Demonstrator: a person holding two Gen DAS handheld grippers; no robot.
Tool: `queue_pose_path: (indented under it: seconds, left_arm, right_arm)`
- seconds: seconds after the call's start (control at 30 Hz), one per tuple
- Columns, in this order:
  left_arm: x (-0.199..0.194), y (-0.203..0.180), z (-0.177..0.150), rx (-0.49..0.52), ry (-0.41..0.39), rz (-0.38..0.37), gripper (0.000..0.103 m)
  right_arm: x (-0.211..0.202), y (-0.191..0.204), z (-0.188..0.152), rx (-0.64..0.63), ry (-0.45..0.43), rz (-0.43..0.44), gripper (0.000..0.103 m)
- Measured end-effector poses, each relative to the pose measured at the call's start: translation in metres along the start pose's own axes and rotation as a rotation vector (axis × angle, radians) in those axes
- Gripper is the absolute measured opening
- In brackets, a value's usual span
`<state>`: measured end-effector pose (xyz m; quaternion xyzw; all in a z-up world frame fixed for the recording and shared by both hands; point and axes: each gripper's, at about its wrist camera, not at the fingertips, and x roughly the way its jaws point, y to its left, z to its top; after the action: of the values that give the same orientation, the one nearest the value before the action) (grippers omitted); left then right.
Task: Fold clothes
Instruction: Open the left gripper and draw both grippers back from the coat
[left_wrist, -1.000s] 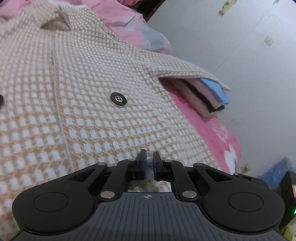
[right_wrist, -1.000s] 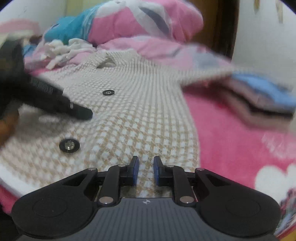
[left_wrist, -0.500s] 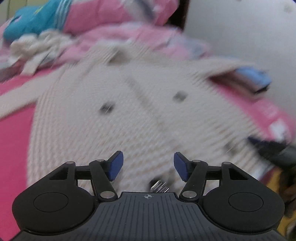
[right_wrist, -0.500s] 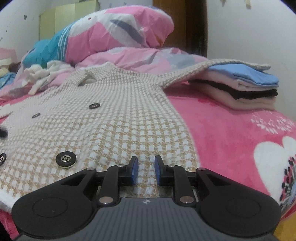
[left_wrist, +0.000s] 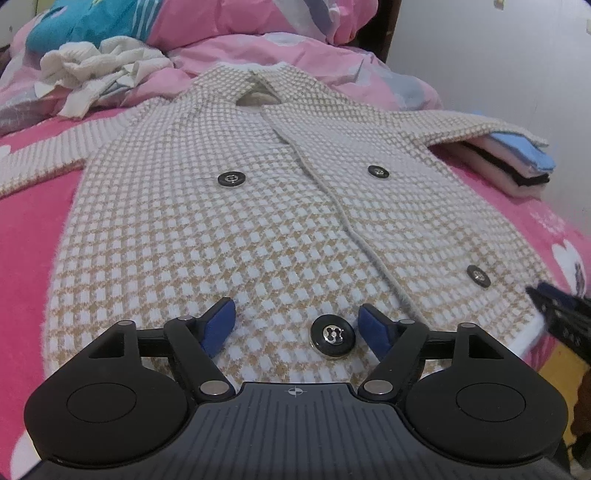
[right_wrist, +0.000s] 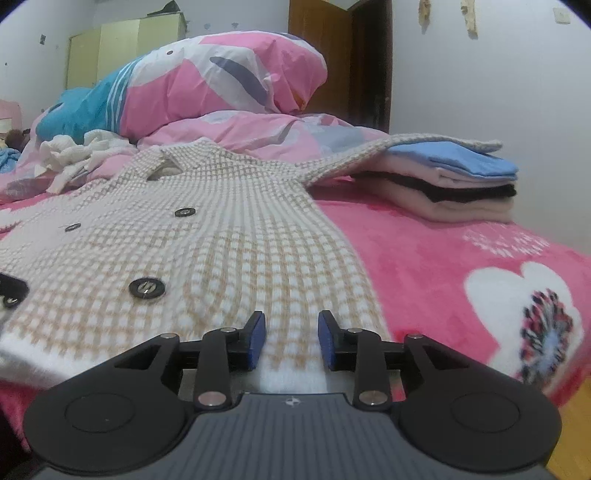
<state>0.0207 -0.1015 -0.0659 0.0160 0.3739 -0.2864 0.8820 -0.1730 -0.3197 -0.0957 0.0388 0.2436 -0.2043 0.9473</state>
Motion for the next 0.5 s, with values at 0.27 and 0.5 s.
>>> queue_pose_path:
  seconds: [0.27, 0.5]
  left_arm:
    - [0.000, 0.001, 0.001, -0.008, -0.001, -0.045, 0.086]
    - [0.001, 0.007, 0.007, -0.054, 0.025, -0.079, 0.090]
  right_arm:
    - [-0.032, 0.020, 0.041, 0.029, -0.001, 0.041, 0.037]
    - [-0.001, 0.071, 0.065, -0.095, 0.028, 0.122, 0.061]
